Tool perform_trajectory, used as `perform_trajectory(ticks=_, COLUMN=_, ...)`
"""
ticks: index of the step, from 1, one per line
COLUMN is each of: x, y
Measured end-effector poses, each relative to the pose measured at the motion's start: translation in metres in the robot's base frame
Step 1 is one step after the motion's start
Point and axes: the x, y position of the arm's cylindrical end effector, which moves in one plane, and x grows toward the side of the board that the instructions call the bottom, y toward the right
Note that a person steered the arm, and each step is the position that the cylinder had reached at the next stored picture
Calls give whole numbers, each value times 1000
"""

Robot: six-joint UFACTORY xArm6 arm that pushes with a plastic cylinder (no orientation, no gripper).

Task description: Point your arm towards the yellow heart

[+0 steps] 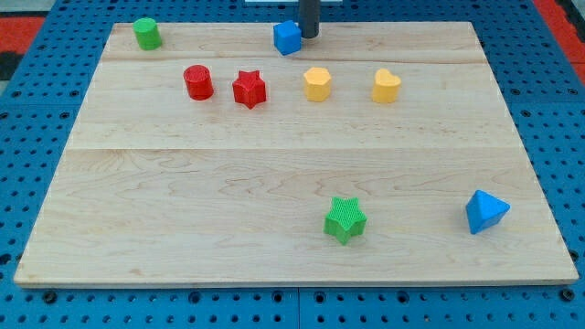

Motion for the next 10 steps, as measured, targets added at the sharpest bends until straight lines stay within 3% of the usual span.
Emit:
perform_trajectory(ticks=3, x=42, y=38)
perform_trajectory(ticks=6, x=39, y=52)
perform_trajectory(ticks=8, x=52, y=130)
perform_trajectory(ticks=9, x=104, y=178)
perform_trajectory(ticks=10, x=158, y=180)
